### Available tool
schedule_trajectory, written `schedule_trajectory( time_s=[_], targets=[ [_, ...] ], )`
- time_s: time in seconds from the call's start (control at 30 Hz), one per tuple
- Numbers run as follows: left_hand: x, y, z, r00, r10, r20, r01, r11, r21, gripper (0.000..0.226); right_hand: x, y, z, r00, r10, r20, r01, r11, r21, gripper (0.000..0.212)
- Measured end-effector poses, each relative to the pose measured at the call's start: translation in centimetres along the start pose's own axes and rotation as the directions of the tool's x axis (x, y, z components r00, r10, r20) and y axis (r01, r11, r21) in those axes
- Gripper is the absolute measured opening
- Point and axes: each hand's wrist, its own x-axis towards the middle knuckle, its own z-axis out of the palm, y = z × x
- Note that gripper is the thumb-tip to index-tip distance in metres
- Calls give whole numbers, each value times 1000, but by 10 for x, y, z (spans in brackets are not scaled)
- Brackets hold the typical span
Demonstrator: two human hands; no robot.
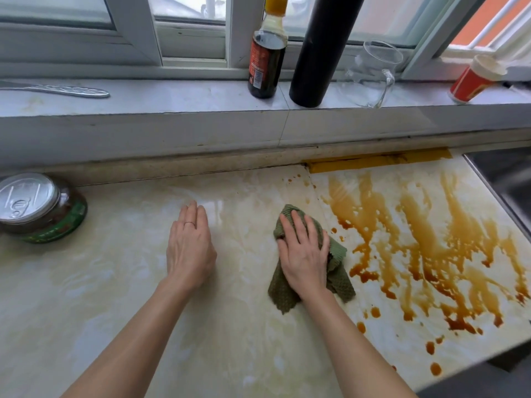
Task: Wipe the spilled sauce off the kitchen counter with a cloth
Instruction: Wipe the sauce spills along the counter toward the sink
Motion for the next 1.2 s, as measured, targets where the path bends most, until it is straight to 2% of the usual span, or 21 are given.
schedule_trajectory(
  time_s=[0.07,0.2,0.3,0.5,0.6,0.7,0.77,1.0,1.1,1.2],
  targets=[
    [-1,19,5,999,45,5,-45,999,-8,61,8,-8,3,999,48,-17,-48,999,5,54],
    [5,55,17,992,112,56,-110,993,-30,56,7,-15,6,990,-143,15,143,990,-12,53],
    [15,73,24,991,112,67,-110,993,-39,59,34,-9,5,980,-197,0,197,980,6,52],
    [21,83,36,988,63,141,-69,997,33,67,99,-15,-1,978,-199,71,196,980,37,63],
    [22,87,36,988,53,147,-65,994,83,66,125,-3,-2,985,-145,93,149,988,-38,53],
    [22,90,34,987,46,153,-64,992,113,66,130,16,-4,999,14,50,-11,999,-52,55],
    [22,92,34,987,32,159,-51,992,118,66,127,18,-4,995,68,67,-65,997,-46,57],
    [22,91,33,981,22,192,-46,991,126,67,134,25,-5,989,-125,79,131,988,-76,51],
    [22,89,33,980,18,201,-43,992,122,67,141,28,-3,997,-55,53,59,996,-74,51],
    [22,89,32,980,17,197,-36,995,96,67,119,18,5,999,27,-43,-28,1000,-10,51]
  ],
)
